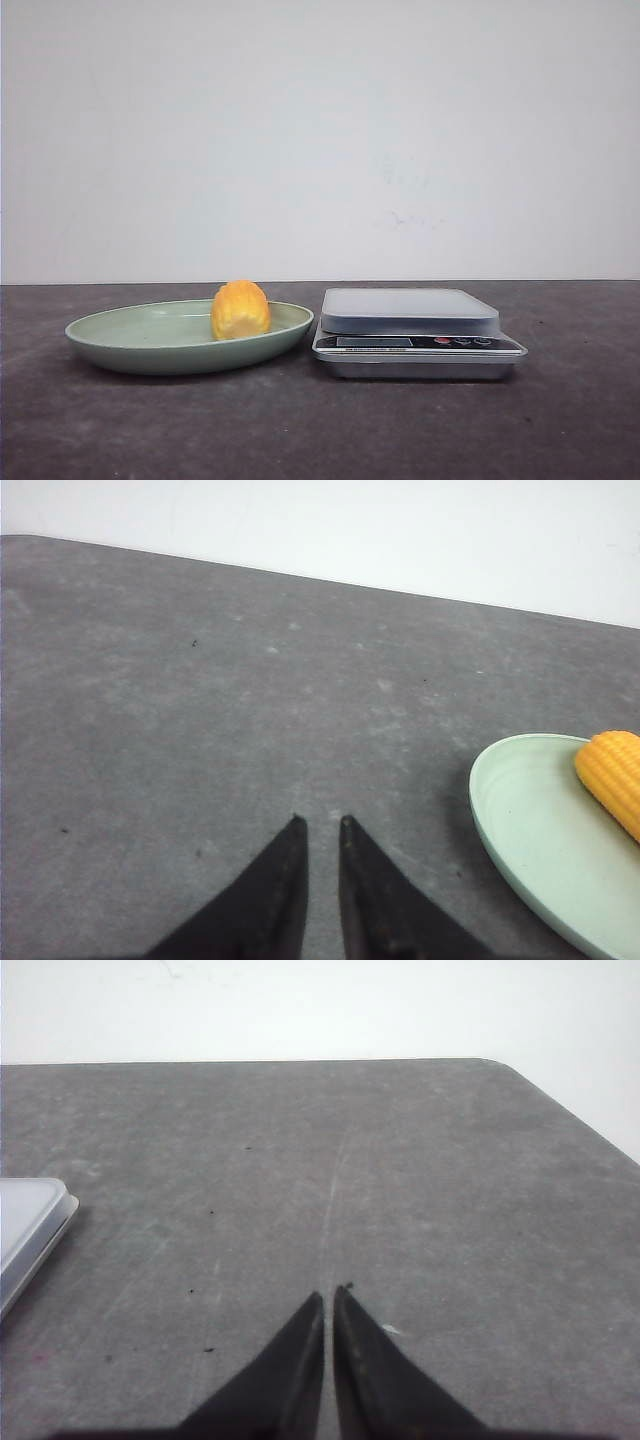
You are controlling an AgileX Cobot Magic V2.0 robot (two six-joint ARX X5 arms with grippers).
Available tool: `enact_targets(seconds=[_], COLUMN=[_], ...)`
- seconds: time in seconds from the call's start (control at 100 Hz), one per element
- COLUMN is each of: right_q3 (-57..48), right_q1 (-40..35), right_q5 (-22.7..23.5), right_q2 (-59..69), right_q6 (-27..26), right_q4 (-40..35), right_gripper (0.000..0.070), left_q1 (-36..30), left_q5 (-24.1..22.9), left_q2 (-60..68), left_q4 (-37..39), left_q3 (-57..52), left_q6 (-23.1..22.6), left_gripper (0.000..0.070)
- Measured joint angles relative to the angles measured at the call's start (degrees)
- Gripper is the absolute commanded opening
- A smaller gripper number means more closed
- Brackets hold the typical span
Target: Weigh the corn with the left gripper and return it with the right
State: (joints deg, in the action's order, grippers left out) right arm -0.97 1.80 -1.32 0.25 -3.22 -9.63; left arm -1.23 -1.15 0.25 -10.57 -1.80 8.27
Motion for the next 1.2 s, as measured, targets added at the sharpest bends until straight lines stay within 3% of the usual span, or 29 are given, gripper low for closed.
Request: enact_targets(seconds=[1.2], right_q3=[0.0], right_q1=[0.0], right_q5=[0.0], right_q2=[0.0], right_q6=[0.0], right_q4=[0.0], right_gripper=[0.001], left_q1=[0.0], left_q5=[0.0], left_q2=[0.0], left_q4=[0.0], left_q3=[0.0], left_q6=[0.0], left_gripper=[0.0016])
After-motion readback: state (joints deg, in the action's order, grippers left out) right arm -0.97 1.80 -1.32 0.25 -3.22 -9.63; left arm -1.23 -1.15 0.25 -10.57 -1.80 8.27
